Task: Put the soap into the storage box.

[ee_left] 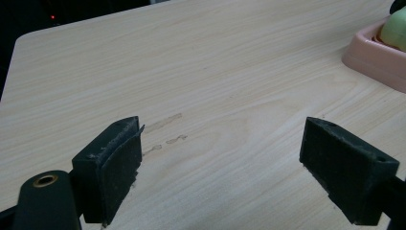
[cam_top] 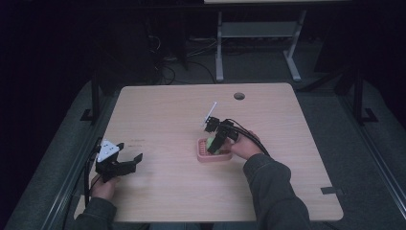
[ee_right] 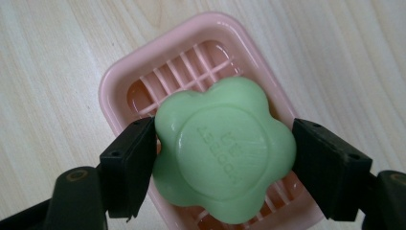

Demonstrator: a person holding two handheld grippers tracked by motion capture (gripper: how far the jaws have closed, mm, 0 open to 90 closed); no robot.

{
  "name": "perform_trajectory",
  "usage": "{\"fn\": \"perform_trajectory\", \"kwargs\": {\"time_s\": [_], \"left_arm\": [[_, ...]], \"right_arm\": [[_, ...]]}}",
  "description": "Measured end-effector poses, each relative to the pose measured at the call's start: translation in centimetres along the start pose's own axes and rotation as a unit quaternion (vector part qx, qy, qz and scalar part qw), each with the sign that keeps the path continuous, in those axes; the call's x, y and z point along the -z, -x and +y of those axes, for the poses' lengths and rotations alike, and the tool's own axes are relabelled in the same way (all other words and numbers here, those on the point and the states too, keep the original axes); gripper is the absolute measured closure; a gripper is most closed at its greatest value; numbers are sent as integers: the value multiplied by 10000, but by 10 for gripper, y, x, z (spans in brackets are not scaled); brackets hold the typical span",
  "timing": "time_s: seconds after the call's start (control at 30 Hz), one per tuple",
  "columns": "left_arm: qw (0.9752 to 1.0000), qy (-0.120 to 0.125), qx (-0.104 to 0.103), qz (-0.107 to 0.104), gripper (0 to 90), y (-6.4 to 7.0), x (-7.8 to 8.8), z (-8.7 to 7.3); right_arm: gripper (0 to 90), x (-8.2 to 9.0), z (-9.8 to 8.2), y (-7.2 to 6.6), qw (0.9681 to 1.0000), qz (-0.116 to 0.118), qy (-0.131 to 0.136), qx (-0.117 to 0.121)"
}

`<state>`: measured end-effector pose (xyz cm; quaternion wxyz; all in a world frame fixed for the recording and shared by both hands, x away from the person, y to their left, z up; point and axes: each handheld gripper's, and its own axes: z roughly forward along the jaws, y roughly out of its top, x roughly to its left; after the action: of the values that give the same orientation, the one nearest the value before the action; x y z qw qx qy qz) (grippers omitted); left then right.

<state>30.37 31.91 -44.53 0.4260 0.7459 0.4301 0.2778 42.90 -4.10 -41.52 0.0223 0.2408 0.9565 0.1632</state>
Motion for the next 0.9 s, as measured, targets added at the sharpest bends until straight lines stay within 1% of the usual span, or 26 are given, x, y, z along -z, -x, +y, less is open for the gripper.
{"fn": "perform_trajectory", "kwargs": {"time_s": [0.2, 0.47, 0.63, 0.83, 0.9], "left_arm": [[10000, -3, -9, -16, 140, 0, 0, 0], [10000, -19, -18, -11, 140, 0, 0, 0], [10000, -21, -21, -28, 140, 1, 0, 0], [10000, -19, -18, -16, 140, 0, 0, 0], [10000, -23, -23, -16, 140, 1, 0, 0]], "right_arm": [[255, 3, -1, 0, 10000, 21, 34, -24], [240, 8, -5, 2, 9996, 118, 189, -152], [240, 13, -6, 1, 9995, 66, 266, -130], [242, 22, -9, 0, 9989, 31, 435, -168], [242, 24, -11, 0, 9986, 53, 493, -193]]}}
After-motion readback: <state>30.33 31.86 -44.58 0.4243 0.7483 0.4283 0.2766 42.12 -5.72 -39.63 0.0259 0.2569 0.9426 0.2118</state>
